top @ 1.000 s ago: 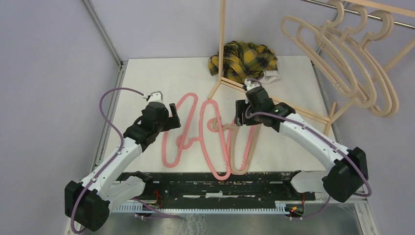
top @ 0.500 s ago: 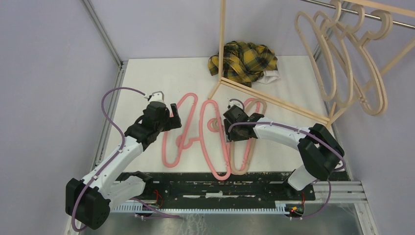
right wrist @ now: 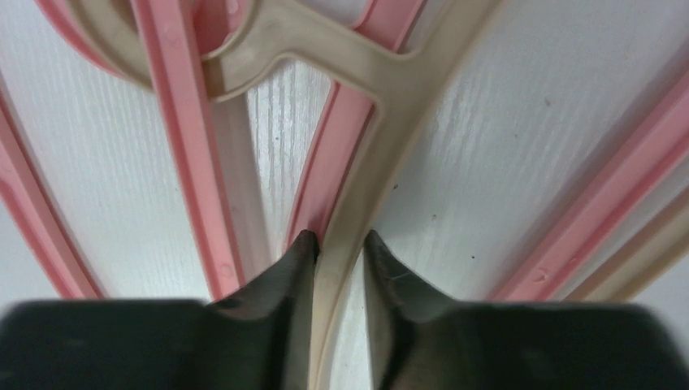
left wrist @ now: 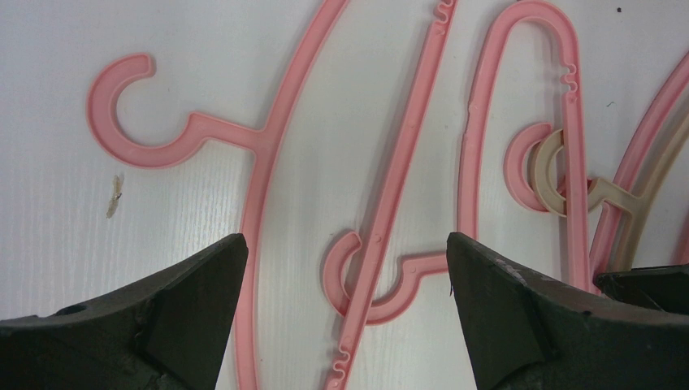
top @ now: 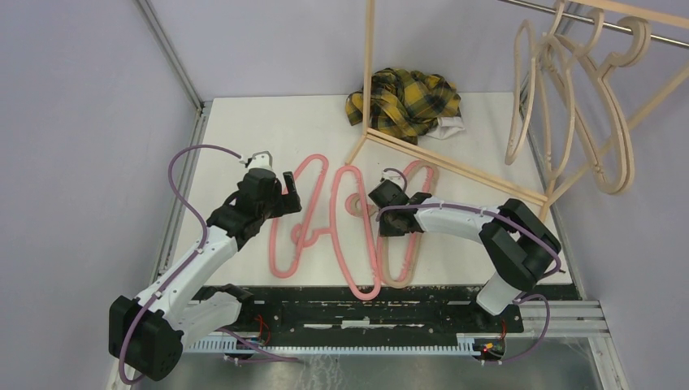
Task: Organize the hangers
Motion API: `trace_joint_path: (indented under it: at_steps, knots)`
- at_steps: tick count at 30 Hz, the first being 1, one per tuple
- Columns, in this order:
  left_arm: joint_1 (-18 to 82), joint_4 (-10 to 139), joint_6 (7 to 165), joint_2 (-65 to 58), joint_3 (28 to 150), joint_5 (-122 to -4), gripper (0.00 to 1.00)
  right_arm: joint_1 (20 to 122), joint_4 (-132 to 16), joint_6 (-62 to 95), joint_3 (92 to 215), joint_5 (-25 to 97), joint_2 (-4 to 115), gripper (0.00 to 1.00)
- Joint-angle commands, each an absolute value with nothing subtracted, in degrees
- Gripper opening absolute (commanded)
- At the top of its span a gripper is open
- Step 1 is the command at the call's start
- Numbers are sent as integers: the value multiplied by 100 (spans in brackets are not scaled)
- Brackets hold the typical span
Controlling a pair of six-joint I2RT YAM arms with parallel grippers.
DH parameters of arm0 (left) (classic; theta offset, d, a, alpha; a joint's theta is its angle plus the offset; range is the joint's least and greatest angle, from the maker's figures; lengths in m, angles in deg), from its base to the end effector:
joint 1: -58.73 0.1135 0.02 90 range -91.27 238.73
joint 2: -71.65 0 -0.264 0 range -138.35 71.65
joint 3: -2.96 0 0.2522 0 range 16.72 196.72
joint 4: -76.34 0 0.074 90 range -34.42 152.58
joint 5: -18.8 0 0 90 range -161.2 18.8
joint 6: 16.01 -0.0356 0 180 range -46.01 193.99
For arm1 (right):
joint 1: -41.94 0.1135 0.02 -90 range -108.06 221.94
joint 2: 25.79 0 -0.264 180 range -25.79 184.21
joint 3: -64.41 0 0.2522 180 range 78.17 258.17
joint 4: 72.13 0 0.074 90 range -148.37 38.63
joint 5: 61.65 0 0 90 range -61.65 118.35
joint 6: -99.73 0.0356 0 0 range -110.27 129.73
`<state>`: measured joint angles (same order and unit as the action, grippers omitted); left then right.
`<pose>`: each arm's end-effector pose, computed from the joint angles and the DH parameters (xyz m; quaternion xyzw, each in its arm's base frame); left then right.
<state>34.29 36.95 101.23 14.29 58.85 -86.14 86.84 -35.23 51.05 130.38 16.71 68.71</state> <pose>0.1965 -0.0792 0.2584 -0.0761 0.9001 -0.0733 0.4226 0.2229 0.2120 0.1572 -0.0088 0.9723 0.0723 0.2222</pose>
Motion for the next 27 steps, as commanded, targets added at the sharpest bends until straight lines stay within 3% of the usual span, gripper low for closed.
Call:
trace_joint_path:
  at_steps: [1,6,12,27]
  knots:
    - [3437,3889,10115,1540,6006,-8706,99,8694,-3526,5384,12720,1276,6898,21]
    - [3437,3893,10131,1531,6016,-8685,99,8698,-3142,5435,12740,758,6415,7]
    - [3433,3900,10132,1546,6035,-8680,99,8695,-2267,5504,12962,250,5340,2]
    - [3435,4008,10176,1537,6038,-8561,99,8780,-1498,5468,13494,665,3831,1]
